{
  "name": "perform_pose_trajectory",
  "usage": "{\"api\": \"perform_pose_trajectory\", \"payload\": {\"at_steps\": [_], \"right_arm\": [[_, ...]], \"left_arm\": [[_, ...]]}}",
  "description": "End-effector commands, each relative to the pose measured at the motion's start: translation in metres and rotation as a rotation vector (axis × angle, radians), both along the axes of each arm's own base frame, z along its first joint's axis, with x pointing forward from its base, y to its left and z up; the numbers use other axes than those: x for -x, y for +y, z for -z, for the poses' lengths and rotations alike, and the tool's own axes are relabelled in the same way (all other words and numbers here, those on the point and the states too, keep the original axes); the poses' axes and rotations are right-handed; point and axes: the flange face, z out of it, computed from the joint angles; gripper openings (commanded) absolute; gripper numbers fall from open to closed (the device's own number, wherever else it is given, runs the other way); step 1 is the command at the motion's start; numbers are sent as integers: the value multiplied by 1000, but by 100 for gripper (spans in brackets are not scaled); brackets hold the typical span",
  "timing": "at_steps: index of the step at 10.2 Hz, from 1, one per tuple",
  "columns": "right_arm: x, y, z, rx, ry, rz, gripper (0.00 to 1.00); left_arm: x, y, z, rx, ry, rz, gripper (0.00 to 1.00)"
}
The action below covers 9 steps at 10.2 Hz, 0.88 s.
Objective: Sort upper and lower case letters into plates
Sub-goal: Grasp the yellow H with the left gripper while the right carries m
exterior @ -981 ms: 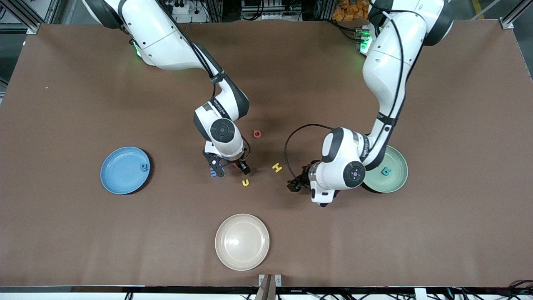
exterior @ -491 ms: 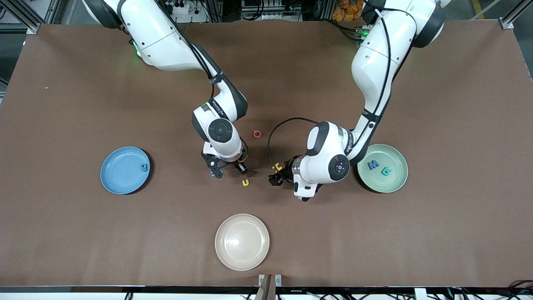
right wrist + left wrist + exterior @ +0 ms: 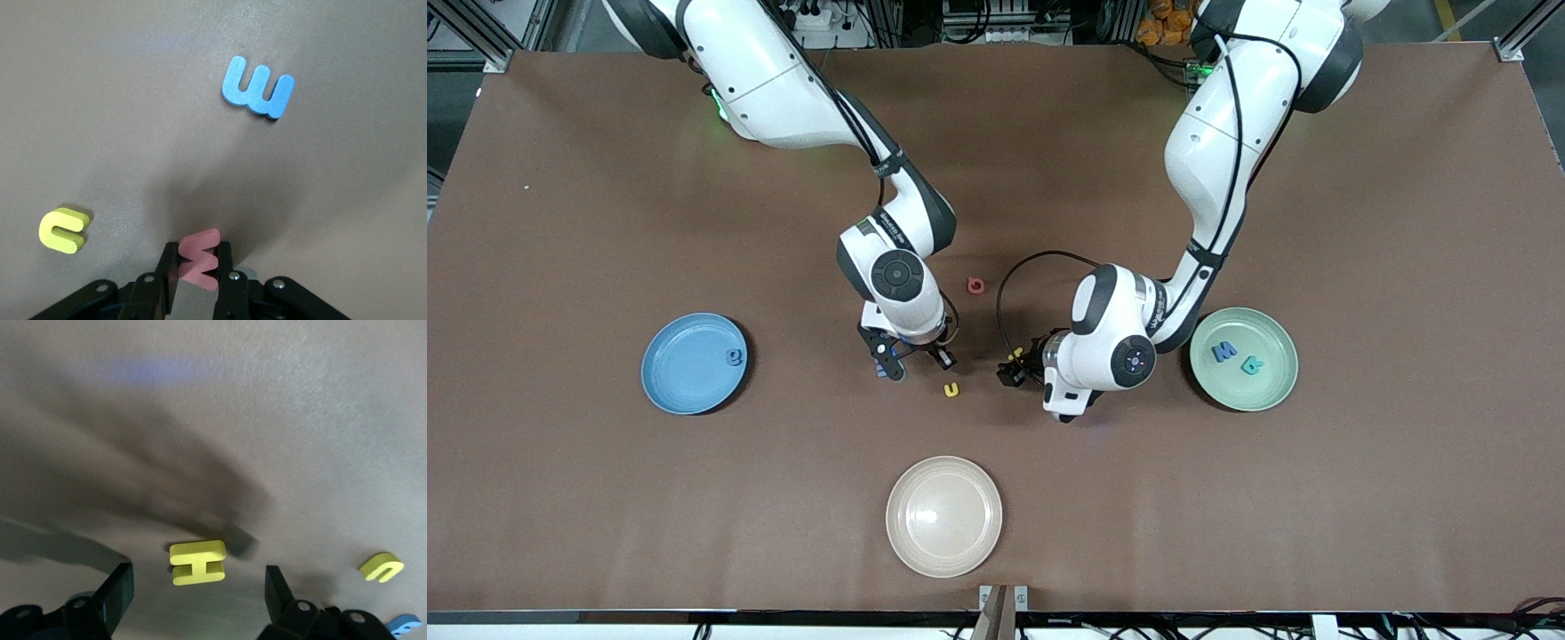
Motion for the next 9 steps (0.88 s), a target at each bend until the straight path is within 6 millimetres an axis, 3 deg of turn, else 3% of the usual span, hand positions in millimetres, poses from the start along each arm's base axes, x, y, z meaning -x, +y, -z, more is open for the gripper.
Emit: {"api": "perform_pose_trajectory", "payload": {"at_steps": [1, 4, 6, 9], "right_arm": [[-16, -26, -34, 13, -5, -45, 0], [-52, -113, -91, 46, 70, -165, 0], [-70, -193, -116, 52, 148, -242, 0], [-86, -306, -123, 28, 217, -326, 0]], "left_arm": [[6, -9, 1, 16, 7, 8, 87], [8, -9, 9, 7, 14, 15, 69], [10, -7, 18, -1, 23, 16, 61], [9, -6, 20, -2, 25, 13, 54]]}}
